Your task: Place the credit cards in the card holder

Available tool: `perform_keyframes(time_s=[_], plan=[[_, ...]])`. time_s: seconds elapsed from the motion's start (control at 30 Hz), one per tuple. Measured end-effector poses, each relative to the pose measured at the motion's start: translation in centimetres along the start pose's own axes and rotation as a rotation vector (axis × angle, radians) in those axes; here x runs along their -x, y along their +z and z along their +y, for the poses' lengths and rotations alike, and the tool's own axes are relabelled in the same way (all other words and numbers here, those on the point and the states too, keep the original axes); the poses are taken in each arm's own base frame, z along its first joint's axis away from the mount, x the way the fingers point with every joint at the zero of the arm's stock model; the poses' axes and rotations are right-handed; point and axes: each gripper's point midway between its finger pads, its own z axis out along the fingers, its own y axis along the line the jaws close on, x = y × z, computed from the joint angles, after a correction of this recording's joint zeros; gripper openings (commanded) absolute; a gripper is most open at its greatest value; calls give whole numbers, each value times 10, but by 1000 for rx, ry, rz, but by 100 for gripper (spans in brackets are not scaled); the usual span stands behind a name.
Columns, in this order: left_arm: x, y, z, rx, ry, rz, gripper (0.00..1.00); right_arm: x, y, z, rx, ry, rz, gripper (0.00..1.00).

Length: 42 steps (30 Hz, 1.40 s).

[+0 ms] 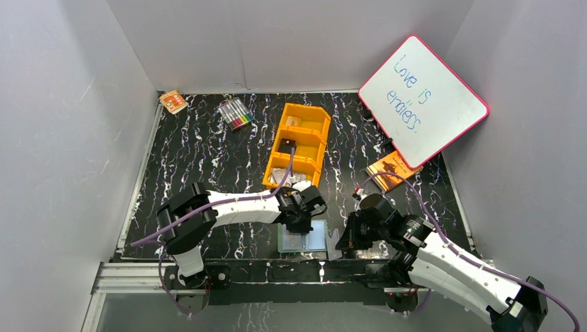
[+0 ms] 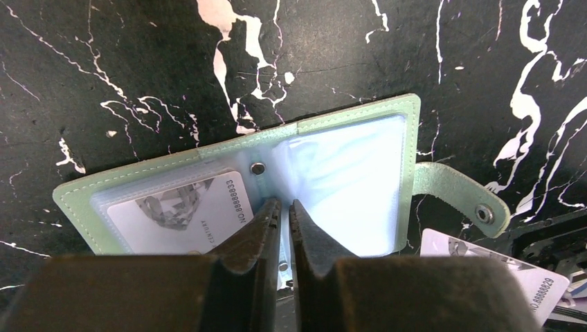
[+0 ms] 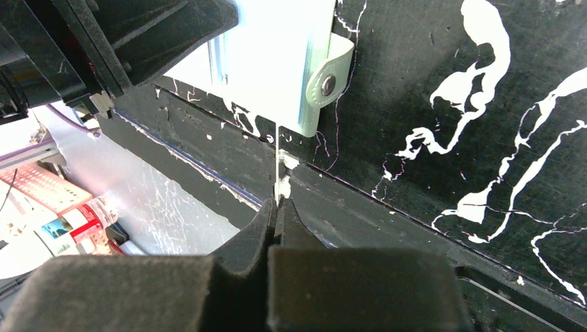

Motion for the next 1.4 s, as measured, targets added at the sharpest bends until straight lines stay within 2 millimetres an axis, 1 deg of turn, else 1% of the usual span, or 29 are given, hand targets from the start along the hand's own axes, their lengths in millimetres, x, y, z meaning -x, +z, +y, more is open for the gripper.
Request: perform_keyframes(time_s=[0.07,0.4,0.67,0.83,0.87,0.9,0.97,1.0,1.07,1.17,1.27,1.4], plan=[[0,0,1,2,-2,0,0,0,0,1,5,-2,3,0],[-1,2,2,1,-12,-2,0,-4,4,-2,5,8,16,0],[-1,2,2,-1,-21,-5,0,-17,15,-13,6,33,62,0],[-1,2,2,-3,-27,-7,0,-13,17,-6,31,33,58,0],[-1,2,2,-4,-28,-7,5,-13,17,-5,39,32,56,0],[-1,2,2,-4,-28,-7,14,-12,18,-2,49,32,55,0],[-1,1,1,-5,-28,-7,36,-10,18,2,68,28,49,0],[0,1,-2,-17,-40,-8,44,-9,19,4,80,24,44,0],[2,0,-7,-37,-43,-16,54,-8,20,5,90,22,43,0],[4,-2,-11,-53,-49,-22,63,-9,22,5,92,23,53,0],[4,-5,-11,-53,-51,-23,70,-11,25,4,97,22,57,0],[3,-6,-9,-45,-54,-20,74,-13,28,1,97,24,64,0]])
